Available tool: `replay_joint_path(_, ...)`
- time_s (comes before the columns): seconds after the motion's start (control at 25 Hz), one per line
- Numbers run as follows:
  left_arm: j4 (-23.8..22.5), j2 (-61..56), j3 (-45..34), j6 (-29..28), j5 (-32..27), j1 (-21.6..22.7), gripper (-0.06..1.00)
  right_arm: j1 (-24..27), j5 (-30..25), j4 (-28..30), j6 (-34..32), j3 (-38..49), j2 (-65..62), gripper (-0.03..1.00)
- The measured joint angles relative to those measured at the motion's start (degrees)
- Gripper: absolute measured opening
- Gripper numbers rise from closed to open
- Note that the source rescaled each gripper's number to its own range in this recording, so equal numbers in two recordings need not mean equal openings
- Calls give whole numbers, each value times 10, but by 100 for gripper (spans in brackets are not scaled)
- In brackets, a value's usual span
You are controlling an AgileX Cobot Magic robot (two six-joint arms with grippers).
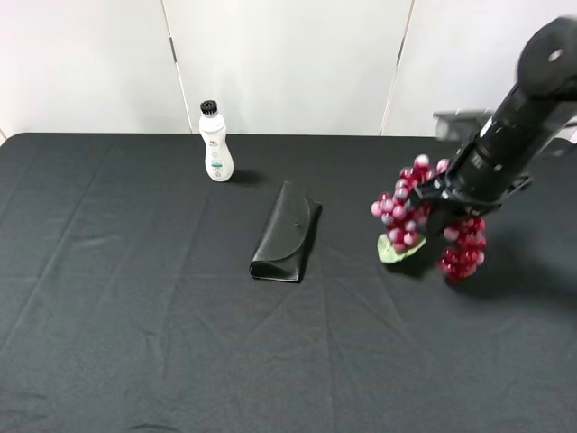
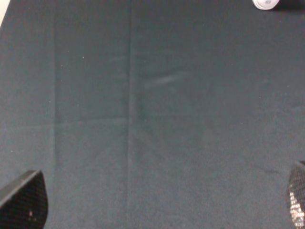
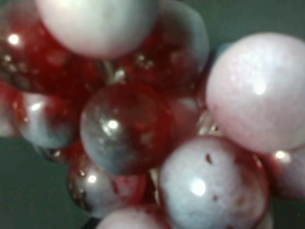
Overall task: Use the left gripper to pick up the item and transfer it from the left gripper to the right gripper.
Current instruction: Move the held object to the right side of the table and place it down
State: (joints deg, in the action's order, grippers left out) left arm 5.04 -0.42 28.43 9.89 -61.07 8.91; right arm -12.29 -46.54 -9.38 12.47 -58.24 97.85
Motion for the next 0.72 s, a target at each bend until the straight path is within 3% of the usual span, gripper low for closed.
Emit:
replay_joint_path(0.32,0,0,0,0,0,0,100,0,-43,-1,-1,0,80,0)
replay_joint_path(0.36,0,0,0,0,0,0,100,0,-44,-1,-1,0,83,6)
replay_joint_path(0.4,0,0,0,0,0,0,100,0,-44,-2,-2,0,83,23)
replay_joint_path(0.44,0,0,0,0,0,0,100,0,-44,-3,-4,-1,83,49)
replay_joint_path(0.52,0,0,0,0,0,0,100,0,-45,-4,-10,-2,83,81)
replay_joint_path(0.6,0,0,0,0,0,0,100,0,-51,-4,-14,-4,82,93)
replay_joint_path(0.72,0,0,0,0,0,0,100,0,-80,-4,-24,-26,61,98)
